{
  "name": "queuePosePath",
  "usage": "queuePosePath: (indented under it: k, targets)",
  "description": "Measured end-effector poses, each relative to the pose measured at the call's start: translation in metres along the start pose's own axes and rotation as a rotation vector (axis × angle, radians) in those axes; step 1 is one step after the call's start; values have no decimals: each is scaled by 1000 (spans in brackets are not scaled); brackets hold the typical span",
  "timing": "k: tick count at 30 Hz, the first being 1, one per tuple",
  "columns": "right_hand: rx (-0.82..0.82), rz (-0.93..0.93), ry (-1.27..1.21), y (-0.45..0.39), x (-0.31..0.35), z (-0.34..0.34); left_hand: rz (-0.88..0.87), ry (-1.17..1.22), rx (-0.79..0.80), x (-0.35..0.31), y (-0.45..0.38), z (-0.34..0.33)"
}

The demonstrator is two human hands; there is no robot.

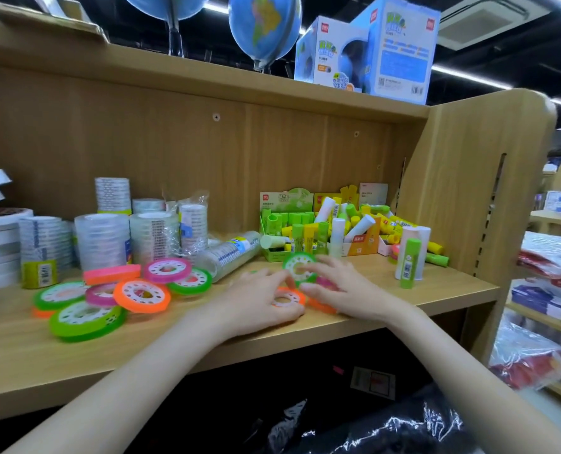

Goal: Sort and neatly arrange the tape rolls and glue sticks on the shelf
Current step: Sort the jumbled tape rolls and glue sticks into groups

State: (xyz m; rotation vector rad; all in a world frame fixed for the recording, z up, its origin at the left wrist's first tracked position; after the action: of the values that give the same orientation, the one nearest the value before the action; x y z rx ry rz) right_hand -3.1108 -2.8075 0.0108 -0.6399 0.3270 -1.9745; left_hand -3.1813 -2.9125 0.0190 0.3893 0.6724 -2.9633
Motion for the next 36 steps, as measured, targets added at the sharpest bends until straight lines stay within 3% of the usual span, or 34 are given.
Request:
queuePosePath:
  k: [3,11,14,17,19,21,22,26,30,36]
  targets:
    - [85,32,-46,4,3,-8,-11,-70,1,7,6,0]
    - [-83,109,-79,1,17,-4,-105,-127,-222,28,25,18]
    - [-223,150,-103,-5,27,4,-110,-85,-331,35,27,26]
    - [-385,-6,-168,-11,14,30,-151,-67,-264,40,27,20]
    - [-233,-154,-63,-14,-2,28,-192,-55,-202,38,27,15]
    - [-12,-199,49,-12,-13,11,-196,17,-213,34,27,18]
    - [15,-197,62,-12,-15,8,-184,69,-241,34,28,22]
    - [-209,9,-6,-31,17,32,-148,89,-385,46,25,41]
    - [-31,266,45,-75,71,7,-102,-220,-230,63,16,28]
    - [184,419,188,-111,107,-56,-74,-237,-462,90,49,73]
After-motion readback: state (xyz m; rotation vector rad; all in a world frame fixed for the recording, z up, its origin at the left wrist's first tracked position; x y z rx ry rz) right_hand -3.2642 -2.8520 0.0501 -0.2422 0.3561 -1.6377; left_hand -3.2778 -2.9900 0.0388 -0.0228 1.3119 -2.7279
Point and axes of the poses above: each hand's wrist, its own y-axis away from the middle knuckle, its own z-axis out of the back of the hand, x = y × z, the point moved 8 cm from there along -y, towards the middle knuckle, and after that the axes turned 11 degrees about -x, right-handed, at the moved point
